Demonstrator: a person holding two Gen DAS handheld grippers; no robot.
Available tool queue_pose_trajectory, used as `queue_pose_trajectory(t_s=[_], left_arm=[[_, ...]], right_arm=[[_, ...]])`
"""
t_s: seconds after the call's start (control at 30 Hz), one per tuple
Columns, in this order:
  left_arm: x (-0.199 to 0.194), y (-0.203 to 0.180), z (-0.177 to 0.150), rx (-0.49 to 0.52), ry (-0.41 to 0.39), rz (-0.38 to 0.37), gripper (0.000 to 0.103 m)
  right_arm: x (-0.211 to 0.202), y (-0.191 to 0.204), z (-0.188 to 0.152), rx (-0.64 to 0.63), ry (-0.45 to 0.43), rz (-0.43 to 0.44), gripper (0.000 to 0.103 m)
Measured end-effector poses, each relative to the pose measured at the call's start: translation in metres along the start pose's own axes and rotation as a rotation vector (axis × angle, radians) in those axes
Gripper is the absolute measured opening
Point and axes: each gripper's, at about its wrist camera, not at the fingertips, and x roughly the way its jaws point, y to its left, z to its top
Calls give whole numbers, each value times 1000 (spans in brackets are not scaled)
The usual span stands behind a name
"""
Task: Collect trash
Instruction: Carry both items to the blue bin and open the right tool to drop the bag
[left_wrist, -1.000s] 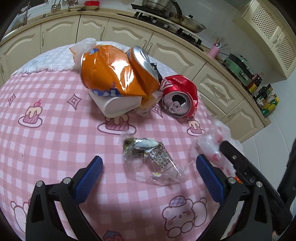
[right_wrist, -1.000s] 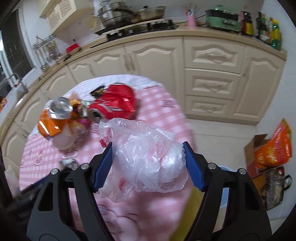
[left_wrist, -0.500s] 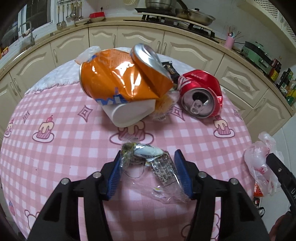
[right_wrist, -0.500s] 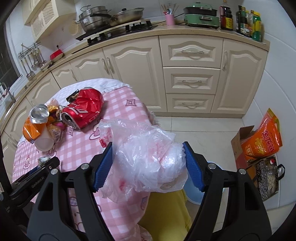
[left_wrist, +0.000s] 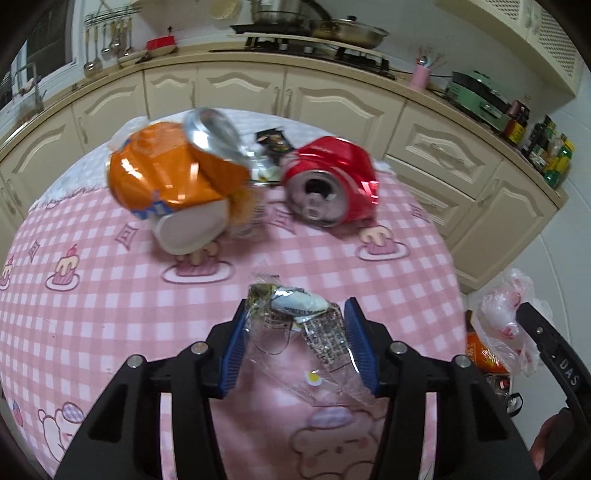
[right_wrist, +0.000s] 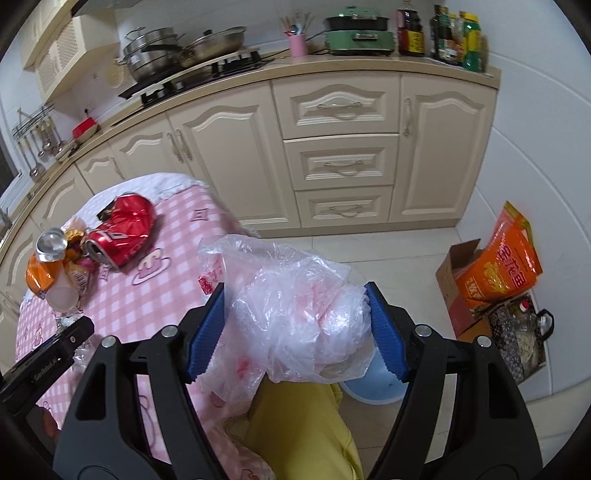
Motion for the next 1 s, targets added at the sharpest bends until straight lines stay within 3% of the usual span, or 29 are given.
queue_pose_trajectory(t_s=[0.33,0.6,1.0], left_arm=[[-8,-78,-15,145,-19,-104,51],[-1,-147,-25,260,24,-183,51],[45,-223,-48,353,119,-235,51]], right_arm=[[2,-66,-7,118,23,-59,72],[13,-123,-13,208,62,-114,72],[72,-177,-27,251,245,-122,74]])
